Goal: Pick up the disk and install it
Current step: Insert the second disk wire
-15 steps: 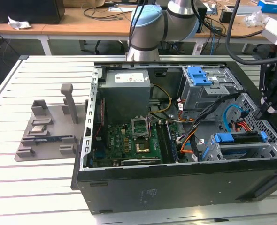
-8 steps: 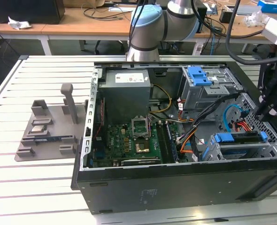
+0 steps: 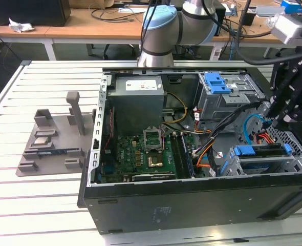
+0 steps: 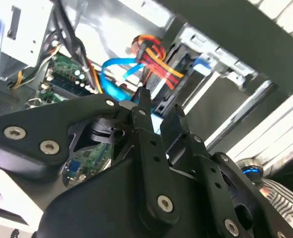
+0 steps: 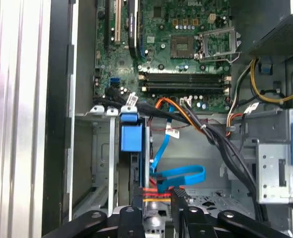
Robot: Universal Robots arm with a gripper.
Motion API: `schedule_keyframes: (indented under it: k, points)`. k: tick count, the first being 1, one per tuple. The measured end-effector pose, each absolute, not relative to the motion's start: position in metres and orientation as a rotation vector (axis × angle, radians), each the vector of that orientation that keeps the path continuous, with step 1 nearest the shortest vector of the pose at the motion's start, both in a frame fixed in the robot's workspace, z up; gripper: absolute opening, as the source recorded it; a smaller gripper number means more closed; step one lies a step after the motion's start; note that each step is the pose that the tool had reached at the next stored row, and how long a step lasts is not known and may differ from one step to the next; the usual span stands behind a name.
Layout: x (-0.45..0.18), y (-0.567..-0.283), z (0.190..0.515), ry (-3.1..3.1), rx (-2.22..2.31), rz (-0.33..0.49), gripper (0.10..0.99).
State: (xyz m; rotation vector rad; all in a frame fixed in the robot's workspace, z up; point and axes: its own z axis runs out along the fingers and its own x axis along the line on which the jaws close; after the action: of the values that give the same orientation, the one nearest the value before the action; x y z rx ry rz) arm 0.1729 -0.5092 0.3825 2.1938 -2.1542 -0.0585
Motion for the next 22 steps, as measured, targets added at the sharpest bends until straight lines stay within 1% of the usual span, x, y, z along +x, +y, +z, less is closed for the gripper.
schedule_keyframes:
  k: [8,10,13,18,22]
  points:
    - [0.1638,-0.5101,0.3765,-2.151,2.199,-0.061,0.361]
    - [0.1638,-0.5101,0.3764,-2.151,2.199,-0.061,0.349]
    - [0.1638,-0.5101,0.3763,-2.151,2.199,-0.061,0.161]
    - [0.1638,-0.5103,0.3760,-2.151,2.199,-0.061,0.161]
    - [0.1637,-0.5181,0.3752,-2.146,2.193,-0.047,0.161]
